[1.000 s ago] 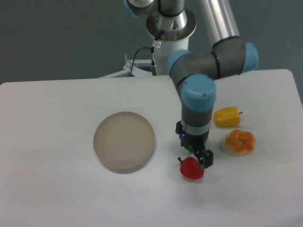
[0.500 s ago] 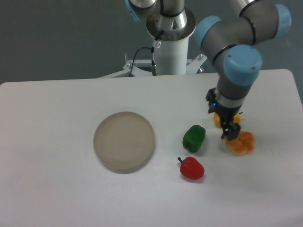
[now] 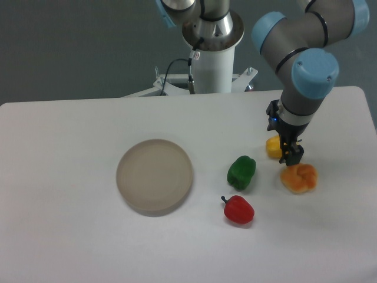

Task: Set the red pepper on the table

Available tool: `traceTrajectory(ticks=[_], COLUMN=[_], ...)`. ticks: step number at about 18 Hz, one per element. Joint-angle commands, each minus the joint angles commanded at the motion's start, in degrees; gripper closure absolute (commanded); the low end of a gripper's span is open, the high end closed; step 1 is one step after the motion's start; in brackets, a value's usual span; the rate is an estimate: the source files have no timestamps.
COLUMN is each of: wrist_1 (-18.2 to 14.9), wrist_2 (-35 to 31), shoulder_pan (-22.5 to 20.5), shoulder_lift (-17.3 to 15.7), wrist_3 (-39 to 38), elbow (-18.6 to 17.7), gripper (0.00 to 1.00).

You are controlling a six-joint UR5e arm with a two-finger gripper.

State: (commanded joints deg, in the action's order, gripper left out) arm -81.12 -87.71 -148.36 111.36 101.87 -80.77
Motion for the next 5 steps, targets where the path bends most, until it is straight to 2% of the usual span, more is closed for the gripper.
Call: traceTrajectory(ticks=[5], wrist_1=[0.0], wrist_2=[1.0], shoulder_pan=[0.0], shoulder_lift=[0.0], wrist_3=[-0.1], elbow=[0.0], gripper=[0.00])
